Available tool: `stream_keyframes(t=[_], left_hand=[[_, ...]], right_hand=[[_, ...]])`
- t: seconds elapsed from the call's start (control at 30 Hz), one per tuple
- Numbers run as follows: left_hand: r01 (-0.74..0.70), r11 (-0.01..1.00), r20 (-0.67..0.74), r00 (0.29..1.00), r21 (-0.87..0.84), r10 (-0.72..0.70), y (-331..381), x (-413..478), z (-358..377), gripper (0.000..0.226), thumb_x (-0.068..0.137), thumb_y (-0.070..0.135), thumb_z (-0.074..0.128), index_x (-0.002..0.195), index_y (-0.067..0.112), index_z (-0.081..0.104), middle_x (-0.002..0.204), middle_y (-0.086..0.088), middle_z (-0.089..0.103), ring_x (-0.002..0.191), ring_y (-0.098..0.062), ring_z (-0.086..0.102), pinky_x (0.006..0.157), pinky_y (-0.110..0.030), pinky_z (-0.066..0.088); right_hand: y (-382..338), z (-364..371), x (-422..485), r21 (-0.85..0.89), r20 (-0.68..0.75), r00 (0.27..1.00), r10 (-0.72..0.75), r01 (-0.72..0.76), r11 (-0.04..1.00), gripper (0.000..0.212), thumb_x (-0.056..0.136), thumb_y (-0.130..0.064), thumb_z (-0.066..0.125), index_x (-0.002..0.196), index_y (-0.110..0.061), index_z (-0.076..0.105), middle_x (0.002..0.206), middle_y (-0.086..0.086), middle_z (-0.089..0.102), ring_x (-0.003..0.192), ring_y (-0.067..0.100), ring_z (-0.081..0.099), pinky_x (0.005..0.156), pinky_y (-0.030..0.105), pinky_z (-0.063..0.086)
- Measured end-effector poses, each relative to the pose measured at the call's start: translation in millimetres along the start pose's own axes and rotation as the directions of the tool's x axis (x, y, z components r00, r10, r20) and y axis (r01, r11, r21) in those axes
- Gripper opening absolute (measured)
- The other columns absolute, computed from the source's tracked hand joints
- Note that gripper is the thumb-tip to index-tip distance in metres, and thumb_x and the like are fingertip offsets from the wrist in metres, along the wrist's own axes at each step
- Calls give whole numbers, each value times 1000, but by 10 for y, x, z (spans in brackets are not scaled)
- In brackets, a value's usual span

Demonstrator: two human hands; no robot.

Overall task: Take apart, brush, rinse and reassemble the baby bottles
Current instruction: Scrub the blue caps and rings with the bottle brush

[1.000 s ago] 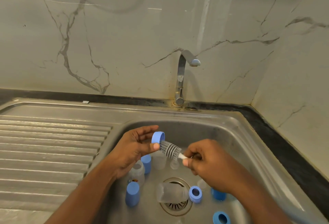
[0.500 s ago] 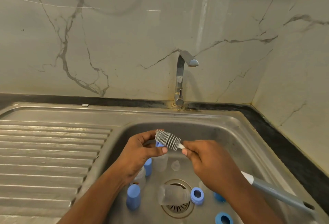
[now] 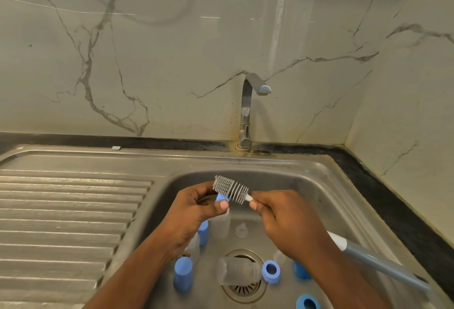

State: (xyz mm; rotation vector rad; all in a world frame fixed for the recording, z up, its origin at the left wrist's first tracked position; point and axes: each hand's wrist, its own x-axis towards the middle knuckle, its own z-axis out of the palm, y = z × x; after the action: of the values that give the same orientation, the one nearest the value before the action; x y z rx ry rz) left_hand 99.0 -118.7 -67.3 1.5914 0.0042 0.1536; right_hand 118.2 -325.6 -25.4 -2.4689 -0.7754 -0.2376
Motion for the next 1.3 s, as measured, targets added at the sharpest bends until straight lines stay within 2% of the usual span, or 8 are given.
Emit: stream_keyframes(t=[0.2, 0.37, 0.63, 0.83, 0.9, 1.0, 1.17, 1.3], left_hand=[[13, 998, 62, 998, 62, -17, -1, -16, 67, 44, 80, -4, 75, 120, 14, 69, 108, -1, 76, 103, -18, 71, 84, -22, 55], [-17, 1000, -52, 998, 22, 18, -10, 28, -29, 40, 83, -4, 72, 118, 13, 69, 107, -2, 76, 105, -20, 71, 91, -28, 55], [-9, 1000, 40, 999, 22, 8, -1, -9, 89, 45, 80, -3, 75, 119, 18, 68, 109, 1, 76, 104, -16, 71, 88, -25, 55], [-21, 997, -47, 999, -71, 18, -4, 24, 0, 50, 73, 0, 76, 121, 11, 67, 110, -5, 76, 107, -21, 70, 96, -34, 53], [-28, 996, -33, 999, -89, 25, 8, 15, -3, 52, 69, 2, 77, 120, 10, 68, 110, -6, 76, 106, -22, 71, 92, -31, 55], [-16, 998, 4, 1000, -65, 16, 25, -21, 89, 46, 76, -10, 73, 114, 16, 70, 107, -4, 76, 100, -18, 72, 83, -23, 57], [-5, 995, -39, 999, -97, 1, 32, 6, 72, 45, 79, -12, 70, 116, 13, 69, 105, -3, 77, 99, -15, 71, 82, -21, 56], [12, 993, -15, 1000, -120, -13, 49, -12, 44, 44, 79, -12, 69, 113, 16, 70, 108, -3, 76, 100, -15, 70, 83, -22, 55]], right_hand=[[127, -46, 25, -29, -8, 994, 107, -107, 994, 23, 99, -32, 51, 81, -24, 63, 56, -7, 49, 55, 12, 47, 54, 29, 36], [-20, -9, -36, 5, 66, 997, -31, 31, 1000, 20, 99, -34, 49, 95, -24, 66, 63, -6, 56, 60, 15, 51, 58, 34, 42], [77, -75, 35, -88, 0, 994, 110, -110, 990, 28, 100, -32, 49, 73, -25, 52, 56, -6, 46, 55, 13, 45, 54, 31, 34], [-45, -77, -27, -24, 63, 998, -6, 7, 1000, 22, 99, -32, 50, 87, -20, 64, 57, -8, 49, 57, 13, 48, 56, 33, 38], [-50, -62, 0, -24, 34, 999, 26, -25, 999, 23, 99, -33, 49, 87, -21, 64, 60, -7, 51, 60, 15, 52, 59, 36, 42], [47, -95, 28, -56, -2, 992, 130, -130, 990, 25, 100, -33, 49, 84, -21, 64, 62, -6, 51, 65, 20, 54, 62, 38, 44], [30, -102, 5, -26, 14, 995, 101, -100, 995, 26, 99, -32, 51, 80, -18, 62, 57, -5, 49, 58, 18, 50, 57, 39, 42], [12, -118, 16, -9, 26, 991, 130, -129, 992, 25, 100, -31, 50, 94, -16, 69, 60, -3, 54, 58, 16, 51, 57, 37, 42]])
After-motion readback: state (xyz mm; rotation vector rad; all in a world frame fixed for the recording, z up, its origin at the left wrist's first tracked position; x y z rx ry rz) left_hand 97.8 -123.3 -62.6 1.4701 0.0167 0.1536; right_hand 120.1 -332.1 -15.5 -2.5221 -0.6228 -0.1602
